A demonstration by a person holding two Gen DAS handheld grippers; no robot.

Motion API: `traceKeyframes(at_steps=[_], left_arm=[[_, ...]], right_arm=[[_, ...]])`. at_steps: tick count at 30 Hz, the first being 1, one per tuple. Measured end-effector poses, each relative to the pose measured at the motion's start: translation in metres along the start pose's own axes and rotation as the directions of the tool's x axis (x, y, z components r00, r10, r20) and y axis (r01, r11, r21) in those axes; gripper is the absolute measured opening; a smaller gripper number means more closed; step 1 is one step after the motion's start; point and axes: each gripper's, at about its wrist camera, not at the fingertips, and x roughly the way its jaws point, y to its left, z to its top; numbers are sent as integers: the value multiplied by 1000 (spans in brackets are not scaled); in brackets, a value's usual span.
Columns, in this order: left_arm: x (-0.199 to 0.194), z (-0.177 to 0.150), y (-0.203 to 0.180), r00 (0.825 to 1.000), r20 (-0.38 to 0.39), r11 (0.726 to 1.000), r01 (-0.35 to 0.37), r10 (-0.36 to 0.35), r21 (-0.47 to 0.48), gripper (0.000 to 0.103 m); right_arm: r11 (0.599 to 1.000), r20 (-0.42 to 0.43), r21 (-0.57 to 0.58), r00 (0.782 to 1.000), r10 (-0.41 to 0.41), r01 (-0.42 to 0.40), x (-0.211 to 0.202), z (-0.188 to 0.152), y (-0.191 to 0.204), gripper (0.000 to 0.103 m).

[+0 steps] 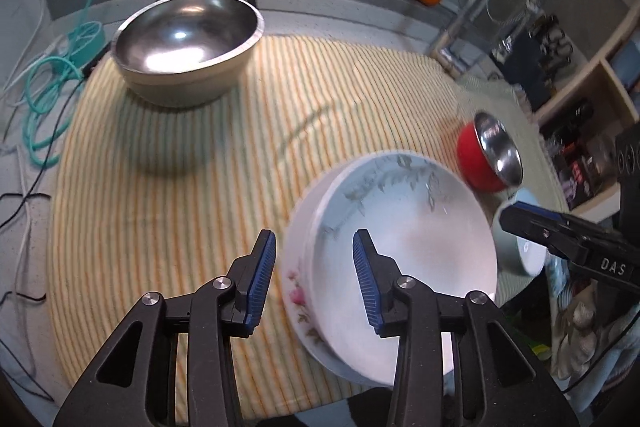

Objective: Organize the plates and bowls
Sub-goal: 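Move both grippers to the rim of the plain silver steel bowl, then close both grippers on the silver bowl rim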

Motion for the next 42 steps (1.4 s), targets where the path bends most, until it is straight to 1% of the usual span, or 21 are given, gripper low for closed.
traceKeyframes(at_steps=[5,9,12,14,17,21,23,25,31,35,42], left_arm=[[-19,16,37,998,61,995,12,-6,-102,37],[-32,29,63,994,109,986,7,12,-167,37],[-40,41,83,990,139,977,12,18,-212,37],[-43,49,99,988,156,967,23,17,-253,37],[-44,61,123,985,171,949,45,9,-312,37],[-38,73,143,985,170,940,37,22,-338,37],[-33,79,150,986,166,940,35,23,-338,37],[-28,85,154,985,168,941,21,38,-337,37],[-13,101,164,986,163,935,31,29,-353,39],[1,110,173,989,150,922,46,14,-386,39],[18,117,179,992,125,915,40,12,-401,39]], right_arm=[[998,40,-12,997,66,-66,-11,19,17,59],[993,52,-33,992,113,-112,-12,37,35,59],[988,52,-51,988,146,-143,-6,53,51,59],[983,47,-45,983,180,-178,4,65,60,59],[979,36,-35,979,203,-202,22,80,70,59],[975,4,-21,975,221,-221,51,100,81,59],[973,-19,-16,973,228,-229,67,109,87,59],[972,-36,-8,971,236,-236,81,116,91,59],[965,-79,31,962,263,-261,115,132,99,59],[960,-99,52,955,278,-274,134,140,102,59],[967,-116,38,960,257,-254,155,152,112,47]])
